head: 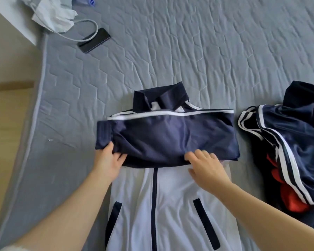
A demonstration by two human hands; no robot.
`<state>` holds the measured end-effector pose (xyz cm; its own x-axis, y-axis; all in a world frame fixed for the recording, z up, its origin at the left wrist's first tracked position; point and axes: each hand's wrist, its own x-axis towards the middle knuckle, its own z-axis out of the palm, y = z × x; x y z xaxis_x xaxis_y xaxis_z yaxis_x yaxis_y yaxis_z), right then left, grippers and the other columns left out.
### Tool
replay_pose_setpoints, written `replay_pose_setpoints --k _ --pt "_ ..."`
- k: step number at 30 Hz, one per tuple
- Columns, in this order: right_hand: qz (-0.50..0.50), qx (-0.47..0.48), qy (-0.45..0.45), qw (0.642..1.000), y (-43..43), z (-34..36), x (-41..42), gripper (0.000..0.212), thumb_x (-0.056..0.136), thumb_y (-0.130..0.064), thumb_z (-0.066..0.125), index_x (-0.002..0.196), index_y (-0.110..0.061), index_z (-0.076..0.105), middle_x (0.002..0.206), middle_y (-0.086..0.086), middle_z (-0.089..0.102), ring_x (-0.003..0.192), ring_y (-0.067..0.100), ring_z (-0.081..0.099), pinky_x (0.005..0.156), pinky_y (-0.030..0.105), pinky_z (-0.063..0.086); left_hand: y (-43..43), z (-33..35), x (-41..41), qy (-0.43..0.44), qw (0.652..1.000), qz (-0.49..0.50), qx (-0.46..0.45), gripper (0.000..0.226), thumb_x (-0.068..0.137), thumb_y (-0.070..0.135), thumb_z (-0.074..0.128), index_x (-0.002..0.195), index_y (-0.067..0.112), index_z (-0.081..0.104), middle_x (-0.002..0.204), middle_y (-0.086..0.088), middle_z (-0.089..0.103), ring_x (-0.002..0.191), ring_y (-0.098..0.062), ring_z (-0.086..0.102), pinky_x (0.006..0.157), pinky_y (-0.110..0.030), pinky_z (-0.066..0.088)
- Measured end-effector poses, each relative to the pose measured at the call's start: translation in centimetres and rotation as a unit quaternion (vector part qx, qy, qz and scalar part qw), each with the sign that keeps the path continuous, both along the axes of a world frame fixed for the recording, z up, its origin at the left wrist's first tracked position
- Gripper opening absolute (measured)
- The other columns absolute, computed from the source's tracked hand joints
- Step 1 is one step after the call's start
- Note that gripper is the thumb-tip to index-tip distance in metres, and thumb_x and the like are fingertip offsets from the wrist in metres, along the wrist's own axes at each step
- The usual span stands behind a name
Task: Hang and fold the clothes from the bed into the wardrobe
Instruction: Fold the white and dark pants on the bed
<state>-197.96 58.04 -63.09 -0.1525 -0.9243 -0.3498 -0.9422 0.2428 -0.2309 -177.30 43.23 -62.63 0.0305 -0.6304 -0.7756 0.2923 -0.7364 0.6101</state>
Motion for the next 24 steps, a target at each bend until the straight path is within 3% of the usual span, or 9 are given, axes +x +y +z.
replay_pose_setpoints --k 2,4,7,13,16,19,21,22,24 --pt "-0.096 0.066 -0.052 0.992 0.6 -1.3 -0.1 0.035 0.093 -0.028 0.047 0.127 -0.025 0.043 0.118 -0.004 0.053 0.109 0.021 0.047 0.089 0.032 0.032 0.7 -1.6 0.8 -0.085 0.993 -0.050 0.059 0.035 0.099 0.006 0.039 0.133 0.012 0.041 0.122 -0.010 0.054 0.115 -0.030 0.053 0.090 -0.039 0.042" --pt "-0.200 0.011 -0.091 0.976 0.2 -2.0 0.0 0.030 0.093 -0.024 0.047 0.123 -0.022 0.048 0.112 -0.002 0.059 0.104 0.023 0.049 0.086 0.033 0.033 0.9 -3.1 1.2 -0.117 0.988 -0.069 0.079 0.031 0.097 0.001 0.039 0.125 0.012 0.045 0.104 -0.008 0.057 0.103 -0.030 0.055 0.087 -0.039 0.043" --pt "-0.175 0.013 -0.069 0.982 -0.5 -3.6 0.1 0.039 0.092 -0.021 0.046 0.131 -0.023 0.044 0.119 0.000 0.055 0.106 0.023 0.047 0.087 0.033 0.034 0.5 -4.2 0.8 -0.097 0.989 -0.069 0.090 0.016 0.094 0.006 0.048 0.104 0.017 0.050 0.088 -0.002 0.058 0.088 -0.023 0.057 0.084 -0.038 0.044" --pt "-0.129 0.176 -0.045 0.975 0.1 -5.6 -0.5 0.056 0.093 -0.027 0.044 0.145 -0.030 0.022 0.147 -0.005 0.027 0.128 0.024 0.031 0.101 0.036 0.032 -0.4 -4.9 1.2 -0.055 0.995 -0.079 0.030 0.015 0.093 0.004 0.051 0.098 0.018 0.056 0.097 -0.003 0.062 0.090 -0.019 0.061 0.077 -0.032 0.049" --pt "-0.137 0.155 -0.064 0.976 0.2 -5.7 -0.2 0.053 0.093 -0.024 0.043 0.143 -0.028 0.027 0.144 -0.005 0.032 0.125 0.022 0.034 0.100 0.034 0.031 -0.7 -5.6 2.0 -0.193 0.977 -0.093 0.014 0.026 0.093 0.003 0.052 0.118 0.007 0.052 0.104 -0.008 0.056 0.095 -0.025 0.056 0.079 -0.033 0.047" --pt "-0.159 0.107 -0.086 0.978 -0.3 -5.4 -0.1 0.046 0.093 -0.020 0.043 0.139 -0.024 0.036 0.137 -0.003 0.043 0.119 0.022 0.040 0.097 0.032 0.033 -1.1 -5.8 1.8 -0.391 0.910 -0.139 -0.016 0.034 0.087 0.006 0.057 0.121 0.008 0.050 0.110 -0.016 0.057 0.102 -0.035 0.054 0.088 -0.042 0.046" --pt "-0.167 0.079 -0.086 0.979 -1.0 -5.2 -0.1 0.043 0.093 -0.017 0.043 0.136 -0.022 0.041 0.134 -0.002 0.047 0.115 0.023 0.043 0.095 0.032 0.034 -1.5 -5.3 0.7 -0.564 0.789 -0.232 -0.077 0.049 0.080 0.015 0.065 0.125 0.018 0.047 0.124 -0.015 0.052 0.114 -0.037 0.047 0.096 -0.045 0.041" --pt "-0.168 0.070 -0.089 0.979 -1.5 -5.2 -0.2 0.043 0.092 -0.016 0.043 0.135 -0.021 0.043 0.133 -0.001 0.048 0.115 0.024 0.043 0.094 0.033 0.034 -1.9 -4.9 -0.2 -0.606 0.738 -0.260 -0.142 0.051 0.078 0.018 0.066 0.126 0.019 0.047 0.126 -0.015 0.049 0.115 -0.037 0.045 0.096 -0.045 0.039" --pt "-0.191 0.066 -0.112 0.973 -2.7 -5.2 -0.2 0.044 0.091 -0.015 0.044 0.134 -0.020 0.043 0.133 0.001 0.048 0.117 0.025 0.042 0.094 0.034 0.034 -3.1 -4.4 -2.9 -0.567 0.721 -0.314 -0.244 0.045 0.080 0.024 0.063 0.122 0.017 0.050 0.120 -0.014 0.052 0.112 -0.036 0.047 0.093 -0.044 0.041"
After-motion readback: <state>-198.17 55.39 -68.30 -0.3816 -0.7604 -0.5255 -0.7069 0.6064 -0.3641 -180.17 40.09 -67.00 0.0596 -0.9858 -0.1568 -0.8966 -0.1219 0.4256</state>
